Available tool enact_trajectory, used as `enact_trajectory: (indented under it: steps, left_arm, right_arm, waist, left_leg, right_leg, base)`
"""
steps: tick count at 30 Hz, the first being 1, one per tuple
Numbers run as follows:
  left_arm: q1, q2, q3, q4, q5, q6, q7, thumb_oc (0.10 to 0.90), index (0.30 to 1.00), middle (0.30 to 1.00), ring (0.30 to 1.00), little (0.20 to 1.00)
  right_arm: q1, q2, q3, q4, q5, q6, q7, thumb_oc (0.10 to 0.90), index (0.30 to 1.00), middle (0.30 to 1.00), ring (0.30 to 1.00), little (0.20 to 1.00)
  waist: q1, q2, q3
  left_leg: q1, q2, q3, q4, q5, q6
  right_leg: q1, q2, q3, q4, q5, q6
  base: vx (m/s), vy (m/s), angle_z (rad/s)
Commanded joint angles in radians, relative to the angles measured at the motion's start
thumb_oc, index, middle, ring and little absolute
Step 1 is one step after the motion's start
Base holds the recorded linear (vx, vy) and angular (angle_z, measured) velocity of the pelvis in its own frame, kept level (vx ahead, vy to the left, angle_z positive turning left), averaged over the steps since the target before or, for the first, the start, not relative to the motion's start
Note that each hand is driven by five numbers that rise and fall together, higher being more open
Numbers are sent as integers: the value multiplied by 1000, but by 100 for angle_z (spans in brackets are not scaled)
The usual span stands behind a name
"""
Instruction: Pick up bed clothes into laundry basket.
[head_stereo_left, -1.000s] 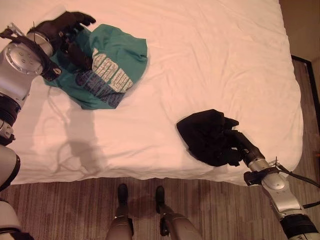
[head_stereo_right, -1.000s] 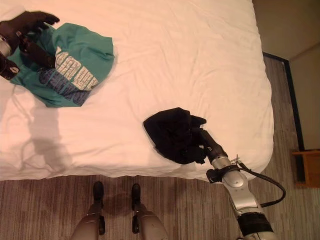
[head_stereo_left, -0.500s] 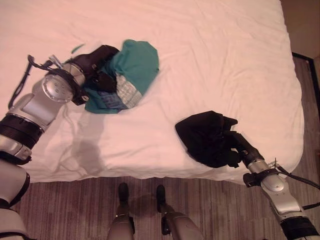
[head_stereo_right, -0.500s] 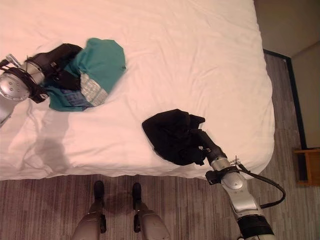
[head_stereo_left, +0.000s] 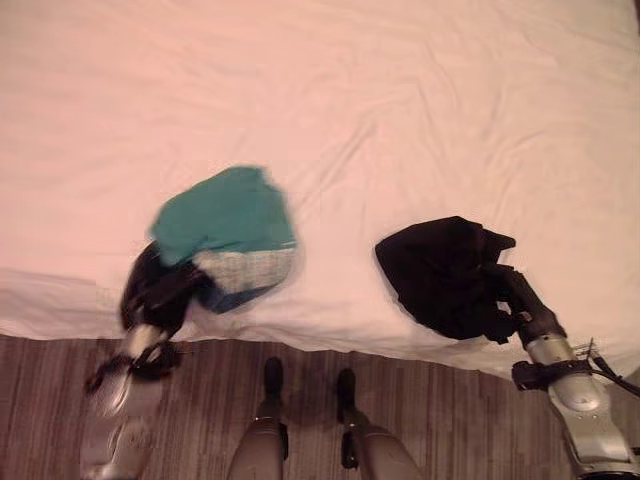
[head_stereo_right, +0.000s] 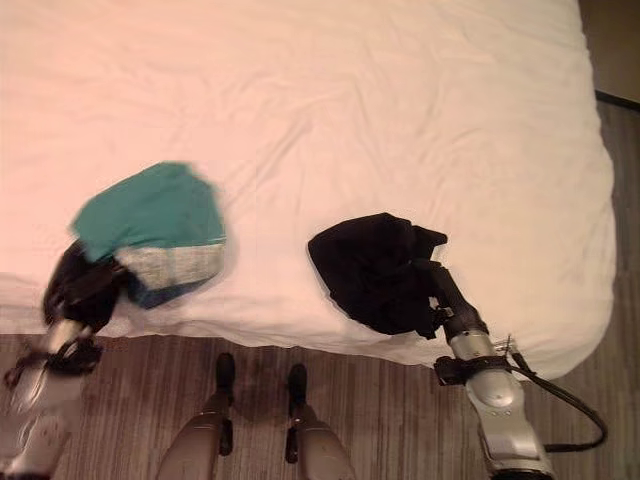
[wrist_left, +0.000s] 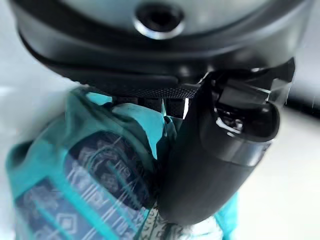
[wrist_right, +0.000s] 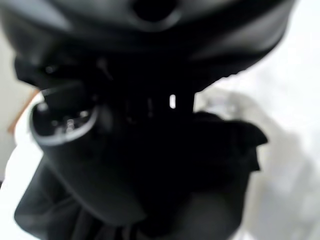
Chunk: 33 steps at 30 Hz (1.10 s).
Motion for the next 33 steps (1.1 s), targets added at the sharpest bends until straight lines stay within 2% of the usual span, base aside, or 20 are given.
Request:
enact_trajectory:
  steps: [1,5,8,14,20,22,25,26,27,28,30,31,32,33]
  left_arm:
    - [-83,19,118,-24,36,-81,-16,400,300,300,300,300]
    - [-112,11,152,-39,83,-98,3,400,300,300,300,300]
    - [-118,35,152,-43,169,-93,18,400,300,300,300,300]
    - [-135,2,121,-30,219,-71,23,400,300,300,300,300]
    - [-131,5,93,-62,364,-43,1,400,300,300,300,300]
    - [-163,-3,46,-65,361,-39,1,400,300,300,300,300]
    - [-232,10,-74,-54,401,-17,-42,400,300,300,300,300]
    - [-267,14,-118,-52,421,-8,-51,400,300,300,300,300]
    - [-270,14,-122,-49,421,-9,-51,400,300,300,300,300]
    - [-355,8,-185,-28,418,-19,-51,400,300,300,300,300]
    - [-420,6,-242,-13,408,-25,-41,400,300,300,300,300]
    - [-426,8,-243,-9,408,-27,-40,400,300,300,300,300]
    - [-465,18,-279,-5,411,-28,-35,400,300,300,300,300]
    - [-468,19,-279,-4,411,-29,-35,400,300,300,300,300]
  right_arm:
    - [132,-86,-49,49,-52,101,0,400,300,300,300,300]
    - [82,-118,-100,-9,11,98,-5,400,300,300,300,300]
    - [47,-137,-136,-47,59,97,-11,400,300,300,300,300]
    - [37,-126,-175,-108,105,102,-4,400,300,300,300,300]
    - [28,-96,-254,-104,135,103,-45,400,300,300,300,300]
    - [30,-92,-286,-111,128,99,-77,400,300,300,300,300]
    - [59,-74,-340,-108,113,98,-103,400,300,300,300,300]
    - [71,-59,-356,-96,108,101,-116,400,300,300,300,300]
    - [73,-58,-360,-97,107,102,-115,400,300,300,300,300]
    - [85,-35,-373,-71,106,101,-132,400,300,300,300,300]
    - [76,-20,-362,-44,119,95,-150,400,300,300,300,300]
    - [73,-20,-363,-42,119,94,-150,400,300,300,300,300]
    - [69,-5,-337,-27,112,91,-167,400,300,300,300,300]
    - [67,-4,-337,-27,112,91,-167,400,300,300,300,300]
  waist:
    - [-11,36,-54]
    - [-6,53,-87]
    - [-6,65,-112]
    - [-11,74,-155]
    - [-33,79,-211]
    - [-52,78,-224]
    - [-94,78,-231]
    - [-119,76,-221]
    - [-112,76,-225]
    - [-162,62,-204]
    - [-195,50,-184]
    - [-188,46,-185]
    - [-205,52,-157]
    - [-204,50,-157]
  left_leg:
    - [54,25,-22,0,-67,-12]
    - [77,22,-29,0,-74,-12]
    - [93,20,-29,0,-77,-13]
    - [110,13,-27,0,-79,-11]
    - [162,10,-16,0,-96,-3]
    - [174,5,-7,0,-103,2]
    - [181,-7,23,0,-118,14]
    - [179,-10,41,0,-115,19]
    - [179,-10,44,0,-122,19]
    - [167,-18,95,0,-130,29]
    - [148,-19,139,0,-135,31]
    - [140,-19,146,0,-126,31]
    - [113,5,177,0,-114,33]
    - [109,6,179,0,-107,32]
  right_leg:
    - [7,-56,-10,4,-3,60]
    - [35,-60,-17,5,-13,54]
    - [55,-63,-22,6,-18,52]
    - [83,-70,-35,5,-22,50]
    - [128,-80,-37,15,-30,52]
    - [130,-87,-25,28,-30,58]
    - [102,-102,9,47,-16,76]
    - [78,-107,27,56,5,85]
    - [76,-107,32,55,1,86]
    - [15,-112,84,55,75,119]
    - [-40,-112,125,51,138,152]
    - [-52,-112,133,51,147,151]
    - [-78,-113,127,87,126,161]
    - [-85,-111,129,92,129,159]
  base:
    - [0,0,0]
    - [3,-35,5]
    - [0,-3,11]
    - [0,0,0]
    - [17,22,0]
    - [-3,91,-4]
    - [-82,146,-6]
    - [-59,110,-22]
    - [-230,177,-46]
    - [-208,155,-59]
    - [-265,135,-88]
    - [-314,81,-114]
    - [-233,30,-118]
    - [-421,147,-94]
